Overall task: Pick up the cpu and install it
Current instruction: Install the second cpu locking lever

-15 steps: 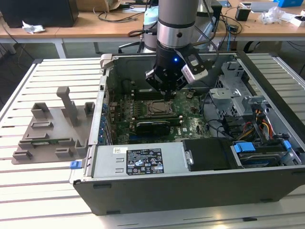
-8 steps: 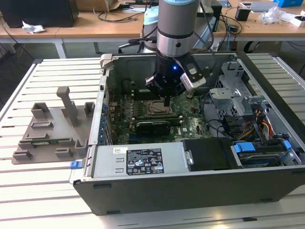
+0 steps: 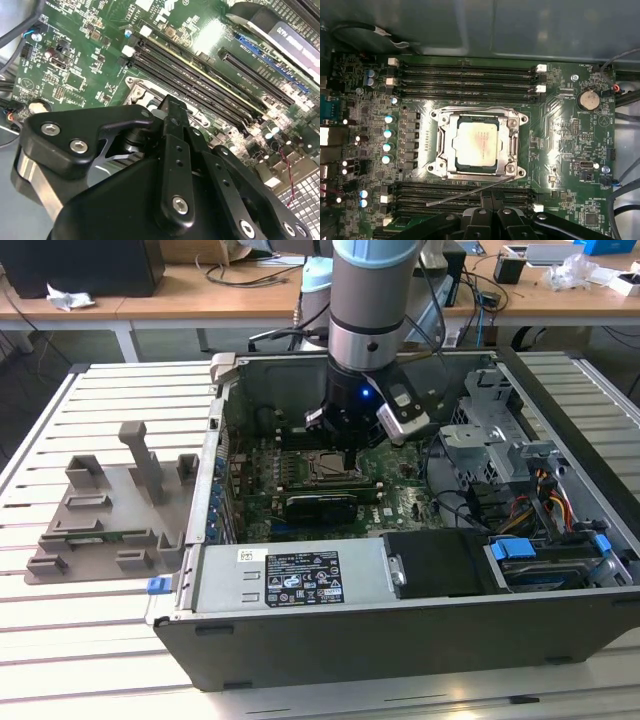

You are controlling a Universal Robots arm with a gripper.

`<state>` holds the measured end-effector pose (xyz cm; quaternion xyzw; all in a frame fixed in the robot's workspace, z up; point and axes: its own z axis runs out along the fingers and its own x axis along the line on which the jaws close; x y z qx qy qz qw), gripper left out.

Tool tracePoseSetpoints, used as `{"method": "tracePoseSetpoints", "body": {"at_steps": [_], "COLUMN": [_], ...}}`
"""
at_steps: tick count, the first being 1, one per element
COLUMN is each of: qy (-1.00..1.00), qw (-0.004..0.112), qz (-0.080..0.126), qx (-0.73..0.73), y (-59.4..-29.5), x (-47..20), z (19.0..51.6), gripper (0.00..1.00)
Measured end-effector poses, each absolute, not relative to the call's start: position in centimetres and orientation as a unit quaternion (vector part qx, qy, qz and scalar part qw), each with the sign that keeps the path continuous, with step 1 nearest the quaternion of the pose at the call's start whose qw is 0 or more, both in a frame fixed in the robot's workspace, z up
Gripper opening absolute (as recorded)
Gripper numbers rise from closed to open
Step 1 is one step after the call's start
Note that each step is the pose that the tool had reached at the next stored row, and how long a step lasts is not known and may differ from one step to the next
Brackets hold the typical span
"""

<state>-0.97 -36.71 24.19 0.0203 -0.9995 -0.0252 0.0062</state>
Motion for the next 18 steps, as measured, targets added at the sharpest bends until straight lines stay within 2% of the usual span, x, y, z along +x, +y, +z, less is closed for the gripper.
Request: {"method": "tracePoseSetpoints", "body": {"at_steps": [18], "qy": [-0.999], "qw": [0.006], "qz": [-0.026], "qx": [0.021], "y": [-37.0], "x": [-5.7], "z": [21.3], "gripper": [0.11]}}
